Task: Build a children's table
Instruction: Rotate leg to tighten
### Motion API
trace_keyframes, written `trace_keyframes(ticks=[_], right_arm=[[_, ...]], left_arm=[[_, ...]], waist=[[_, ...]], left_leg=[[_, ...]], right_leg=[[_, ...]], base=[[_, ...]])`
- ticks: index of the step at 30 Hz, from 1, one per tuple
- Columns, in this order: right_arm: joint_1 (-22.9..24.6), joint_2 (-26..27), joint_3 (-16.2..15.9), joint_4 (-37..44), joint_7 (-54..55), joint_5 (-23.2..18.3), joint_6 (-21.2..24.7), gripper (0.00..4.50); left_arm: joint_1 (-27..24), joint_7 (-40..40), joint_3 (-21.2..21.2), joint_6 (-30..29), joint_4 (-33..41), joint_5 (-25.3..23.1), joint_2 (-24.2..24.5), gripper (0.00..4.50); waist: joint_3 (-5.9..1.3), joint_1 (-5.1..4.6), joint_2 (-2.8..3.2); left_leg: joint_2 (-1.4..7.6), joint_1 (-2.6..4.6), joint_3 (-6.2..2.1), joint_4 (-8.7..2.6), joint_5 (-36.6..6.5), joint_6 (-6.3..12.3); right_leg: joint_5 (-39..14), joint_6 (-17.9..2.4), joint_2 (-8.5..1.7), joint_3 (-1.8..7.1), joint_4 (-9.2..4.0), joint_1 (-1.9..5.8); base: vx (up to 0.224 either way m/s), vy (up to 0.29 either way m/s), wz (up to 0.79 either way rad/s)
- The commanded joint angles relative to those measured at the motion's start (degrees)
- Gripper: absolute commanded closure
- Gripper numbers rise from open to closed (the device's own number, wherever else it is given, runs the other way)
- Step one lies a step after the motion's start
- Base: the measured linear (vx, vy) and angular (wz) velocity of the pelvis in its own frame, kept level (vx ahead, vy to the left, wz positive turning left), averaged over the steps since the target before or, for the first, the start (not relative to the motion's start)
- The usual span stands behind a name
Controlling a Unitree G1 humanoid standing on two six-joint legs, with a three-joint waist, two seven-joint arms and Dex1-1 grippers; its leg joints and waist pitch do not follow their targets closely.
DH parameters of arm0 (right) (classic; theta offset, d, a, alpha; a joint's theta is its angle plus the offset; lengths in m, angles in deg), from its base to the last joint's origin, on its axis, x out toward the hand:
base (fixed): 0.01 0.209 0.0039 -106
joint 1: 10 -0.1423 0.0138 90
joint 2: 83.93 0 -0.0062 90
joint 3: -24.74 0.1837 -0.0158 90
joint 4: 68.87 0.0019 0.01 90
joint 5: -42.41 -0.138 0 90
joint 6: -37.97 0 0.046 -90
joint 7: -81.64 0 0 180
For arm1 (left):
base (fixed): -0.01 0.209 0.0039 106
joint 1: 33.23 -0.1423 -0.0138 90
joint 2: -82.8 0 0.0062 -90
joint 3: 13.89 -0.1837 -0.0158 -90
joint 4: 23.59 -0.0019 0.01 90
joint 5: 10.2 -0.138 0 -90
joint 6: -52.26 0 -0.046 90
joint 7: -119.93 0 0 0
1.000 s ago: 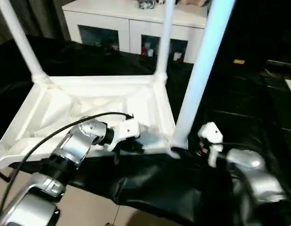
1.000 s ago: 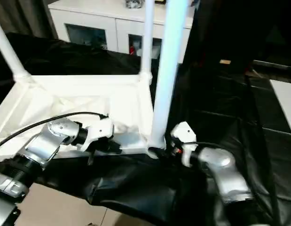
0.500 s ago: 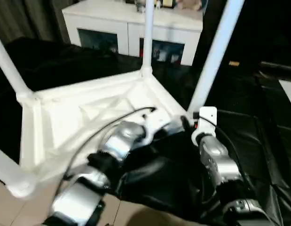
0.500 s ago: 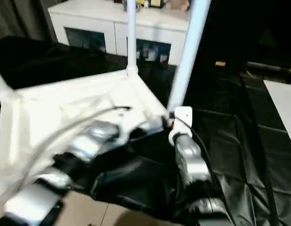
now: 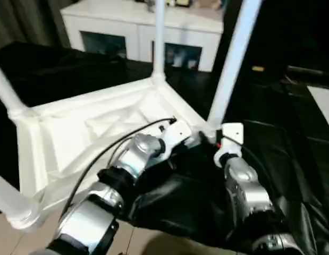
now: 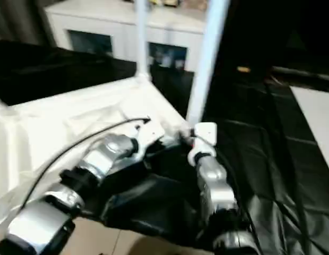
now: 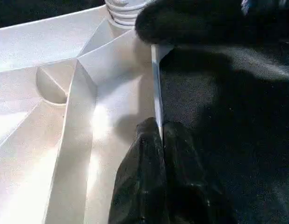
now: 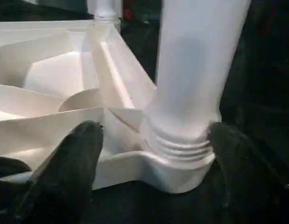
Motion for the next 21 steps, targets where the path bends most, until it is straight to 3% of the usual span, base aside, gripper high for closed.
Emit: trace_keyframes(ticks=[1, 3, 5, 6, 7, 9, 11, 13, 14, 17, 18, 21], right_arm=[[1.5, -4.4, -0.3, 3.5, -6.5, -0.1, -0.7, 0.31], [2.5, -6.7, -0.4, 5.1, -10.8, -1.1, -1.0, 0.31], [5.2, -12.1, -1.5, 9.3, -21.9, -4.4, -0.8, 0.31], [5.2, -12.1, -1.5, 9.3, -21.9, -4.4, -0.8, 0.31], [6.1, -13.6, -2.0, 10.8, -25.1, -5.8, 0.0, 0.31], [7.8, -16.3, -3.6, 13.3, -30.8, -7.3, 1.1, 0.31], [8.6, -17.7, -4.5, 14.4, -34.0, -8.2, 1.8, 0.31], [8.8, -18.2, -4.9, 14.6, -35.3, -8.4, 2.0, 0.31], [8.9, -18.4, -5.2, 14.7, -36.4, -8.5, 2.0, 0.31], [8.5, -18.5, -6.1, 14.4, -38.2, -8.3, 2.3, 0.31], [8.4, -18.4, -6.2, 14.3, -38.4, -8.3, 2.2, 0.31], [8.2, -18.7, -6.5, 14.1, -39.5, -8.3, 2.3, 0.31]], left_arm=[[-3.0, -6.9, -2.9, -0.2, 0.6, -1.0, 3.1, 4.5], [-4.1, -10.8, -3.5, 0.1, 3.0, -0.1, 4.8, 4.5], [-7.3, -23.4, -6.1, 1.7, 11.4, 3.0, 10.5, 4.5], [-7.3, -23.4, -6.1, 1.7, 11.4, 3.0, 10.5, 4.5], [-8.5, -27.7, -7.1, 2.2, 14.6, 4.2, 12.6, 4.5], [-9.8, -32.1, -7.8, 0.5, 18.8, 5.5, 15.7, 4.5], [-10.3, -33.8, -8.0, 0.1, 20.5, 5.5, 17.5, 4.5], [-10.5, -33.7, -7.7, 0.5, 20.9, 5.1, 18.2, 4.5], [-10.5, -33.3, -7.4, 0.9, 20.9, 4.7, 18.6, 4.5], [-10.5, -33.1, -6.9, 1.0, 20.6, 4.5, 19.2, 4.5], [-10.5, -33.1, -6.9, 1.0, 20.7, 4.5, 19.3, 4.5], [-10.7, -32.9, -6.8, 0.2, 21.6, 4.9, 19.5, 4.5]], waist=[[-2.33, 0.1, -0.01], [-2.6, 0.29, 0.03], [-2.69, 0.63, -0.31], [-2.75, 0.78, -0.26], [-2.9, 0.94, -0.21], [-3.0, 1.21, -0.44], [-3.29, 2.32, -0.53], [-3.4, 2.73, -0.48], [-3.35, 2.92, -1.07], [-3.46, 3.17, -0.85], [-3.44, 3.1, -1.21], [-3.17, 3.09, -1.06]], left_leg=[[4.83, 0.75, -3.19, -5.67, -29.1, -0.91], [5.0, 0.78, -2.87, -5.67, -27.3, -0.66], [5.24, -0.22, -2.64, -5.63, -23.7, 0.86], [5.31, -0.16, -2.61, -5.59, -23.1, 1.23], [5.06, 0.25, -2.07, -5.23, -21.9, 1.73], [4.9, -0.23, -1.73, -4.91, -17.5, 3.14], [4.98, 0.47, -1.19, -4.4, -12.3, 4.59], [4.95, 0.06, -1.09, -4.23, -7.9, 5.54], [4.77, -0.18, -1.09, -4.06, -7.0, 5.96], [4.78, -0.11, -1.13, -3.93, -6.0, 6.05], [4.77, -0.15, -1.09, -3.94, -6.3, 6.03], [4.88, 0.07, -1.16, -4.14, -9.1, 4.75]], right_leg=[[-31.8, -5.8, -5.39, 3.13, -4.8, 0.81], [-27.4, -7.5, -5.38, 3.6, -4.18, 0.72], [-22.1, -9.8, -5.58, 4.21, -3.04, 1.44], [-21.2, -10.5, -5.65, 4.3, -2.82, 1.42], [-19.5, -11.5, -5.26, 4.43, -2.66, 1.0], [-15.4, -13.1, -5.23, 4.66, -1.94, 1.28], [-11.3, -14.8, -5.03, 4.86, -1.17, 1.19], [-6.3, -16.0, -4.79, 4.78, -0.31, 1.59], [-5.5, -16.1, -4.77, 4.79, -0.04, 1.74], [-6.3, -15.9, -4.68, 4.7, 0.09, 1.83], [-7.1, -15.7, -4.64, 4.66, 0.0, 1.84], [-12.4, -14.5, -4.63, 4.65, -0.5, 1.63]], base=[[0.0, 0.0, 0.0], [0.0, 0.0, 0.0], [0.03, -0.012, -0.01], [0.059, -0.024, -0.02], [0.069, -0.043, 0.03], [0.064, -0.056, 0.04], [0.066, -0.052, 0.07], [0.06, -0.042, 0.06], [0.0, 0.0, 0.0], [0.0, 0.0, 0.0], [0.0, 0.0, 0.0], [0.0, 0.0, 0.0]])
